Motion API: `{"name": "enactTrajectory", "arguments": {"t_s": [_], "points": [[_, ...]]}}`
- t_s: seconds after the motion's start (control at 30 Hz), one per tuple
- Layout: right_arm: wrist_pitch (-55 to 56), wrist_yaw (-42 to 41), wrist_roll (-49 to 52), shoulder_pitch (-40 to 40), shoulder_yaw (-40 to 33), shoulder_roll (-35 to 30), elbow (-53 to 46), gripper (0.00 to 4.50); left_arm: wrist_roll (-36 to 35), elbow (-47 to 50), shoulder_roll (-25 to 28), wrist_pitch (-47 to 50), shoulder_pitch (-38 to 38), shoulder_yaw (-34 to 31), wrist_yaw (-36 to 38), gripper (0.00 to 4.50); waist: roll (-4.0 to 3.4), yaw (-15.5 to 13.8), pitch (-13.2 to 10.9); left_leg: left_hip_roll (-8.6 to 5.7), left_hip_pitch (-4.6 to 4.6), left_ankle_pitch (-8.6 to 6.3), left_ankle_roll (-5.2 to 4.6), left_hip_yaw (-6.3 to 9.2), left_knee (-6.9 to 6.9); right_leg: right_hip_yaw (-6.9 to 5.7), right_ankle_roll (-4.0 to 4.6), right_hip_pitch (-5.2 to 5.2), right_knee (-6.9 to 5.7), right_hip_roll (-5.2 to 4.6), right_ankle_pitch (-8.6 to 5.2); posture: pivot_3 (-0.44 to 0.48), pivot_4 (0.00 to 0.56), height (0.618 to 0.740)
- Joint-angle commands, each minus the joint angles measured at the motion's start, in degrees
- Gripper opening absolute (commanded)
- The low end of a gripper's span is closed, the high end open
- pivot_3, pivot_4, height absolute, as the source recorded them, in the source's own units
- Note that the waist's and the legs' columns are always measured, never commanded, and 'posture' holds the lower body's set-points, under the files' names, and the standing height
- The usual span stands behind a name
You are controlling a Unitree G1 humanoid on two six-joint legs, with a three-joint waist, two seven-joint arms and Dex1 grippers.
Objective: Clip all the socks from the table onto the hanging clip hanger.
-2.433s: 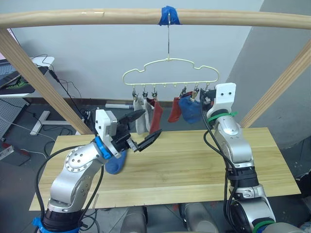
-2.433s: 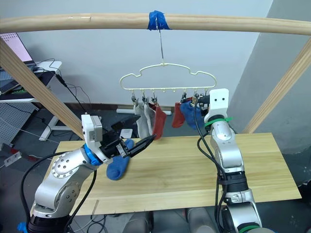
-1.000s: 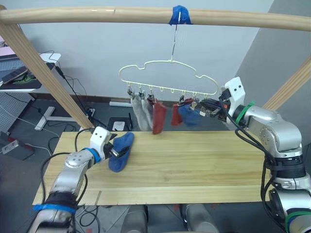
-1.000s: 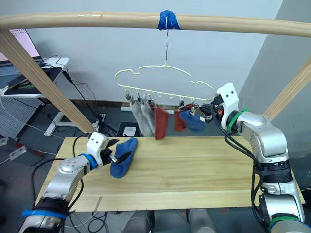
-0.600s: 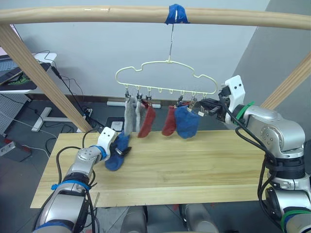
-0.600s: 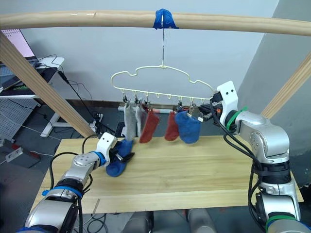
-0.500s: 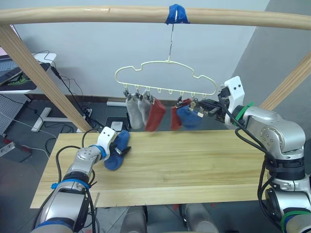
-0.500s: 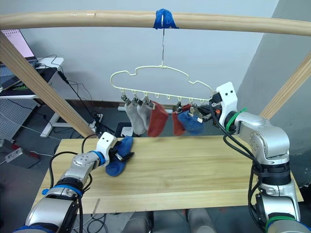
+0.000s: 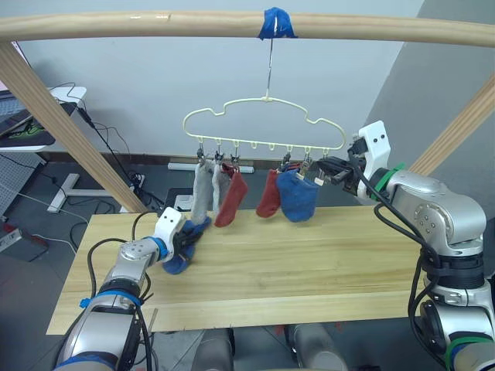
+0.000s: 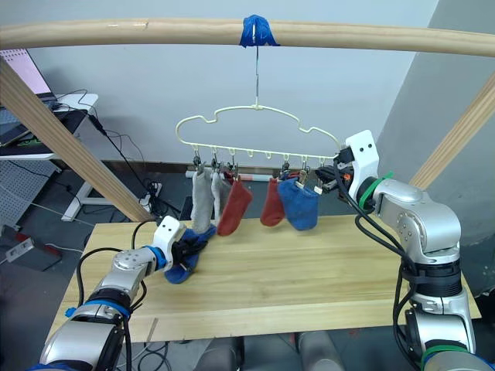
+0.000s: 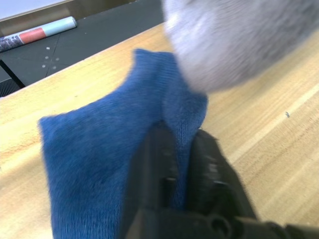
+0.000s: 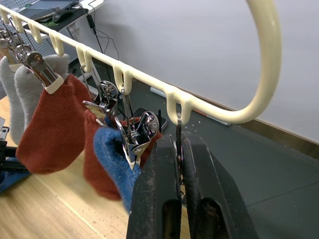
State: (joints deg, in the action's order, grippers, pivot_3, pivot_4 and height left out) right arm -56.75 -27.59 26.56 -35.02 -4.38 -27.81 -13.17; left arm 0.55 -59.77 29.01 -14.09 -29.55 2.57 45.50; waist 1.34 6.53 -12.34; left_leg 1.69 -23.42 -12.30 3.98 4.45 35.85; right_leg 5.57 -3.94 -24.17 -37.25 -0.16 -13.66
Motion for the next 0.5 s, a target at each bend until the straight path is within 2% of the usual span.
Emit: {"name": "enactTrajectory", "arguments": {"t_s": [0.03,0.1,0.23,0.3,0.4,0.5], "points": [[0.14,-0.84,0.35,-0.78,-0.74,-1.38,0.27,0.0,-0.42,3.38,-0.35,1.25,3.31,0.38,2.57,0.02,0.0,-0.01,0.0,0.0,0.0,0.0,0.0,0.0,0.0,0.0,0.0,0.0,0.0,0.0,0.0,-0.138,0.188,0.74],[-0.14,-1.08,0.61,-1.2,-1.02,-1.59,0.76,0.0,-1.39,7.92,-0.41,2.16,5.38,0.52,4.68,0.02,0.0,-0.01,0.0,0.0,0.0,0.0,0.0,0.0,0.0,0.0,0.0,0.0,0.0,0.0,0.0,-0.14,0.191,0.74],[-5.56,-1.72,4.52,-2.44,-3.86,-1.97,1.04,0.0,-6.96,34.67,1.78,9.04,16.59,2.47,13.37,0.02,-0.02,0.2,-0.01,0.01,-0.01,0.0,0.0,-0.02,-0.04,0.05,0.02,-0.01,0.02,-0.03,0.0,-0.143,0.191,0.74],[-8.62,-1.95,6.47,-3.03,-5.0,-2.22,1.23,0.0,-8.41,44.06,2.58,11.43,19.63,2.53,14.02,0.02,-0.01,-0.08,-0.02,0.03,-0.04,-0.01,0.01,0.0,-0.07,0.02,0.26,-0.04,0.04,-0.03,0.13,-0.142,0.19,0.74],[-16.32,-2.26,10.98,-4.84,-7.97,-2.56,1.81,0.0,-12.8,59.02,1.61,15.83,21.69,2.28,13.53,0.02,-0.03,-0.43,-0.04,0.04,-0.04,0.0,0.0,0.07,-0.02,-0.06,0.06,-0.02,0.0,-0.02,0.0,-0.141,0.188,0.74],[-23.77,-1.13,14.53,-7.04,-11.93,-1.14,3.1,0.0,-13.69,66.42,-0.41,15.6,21.28,3.35,11.46,0.02,-0.03,-0.27,-0.03,0.0,-0.02,0.0,0.01,-0.01,0.1,0.03,0.07,0.06,0.06,-0.05,0.03,-0.139,0.188,0.74]]}}
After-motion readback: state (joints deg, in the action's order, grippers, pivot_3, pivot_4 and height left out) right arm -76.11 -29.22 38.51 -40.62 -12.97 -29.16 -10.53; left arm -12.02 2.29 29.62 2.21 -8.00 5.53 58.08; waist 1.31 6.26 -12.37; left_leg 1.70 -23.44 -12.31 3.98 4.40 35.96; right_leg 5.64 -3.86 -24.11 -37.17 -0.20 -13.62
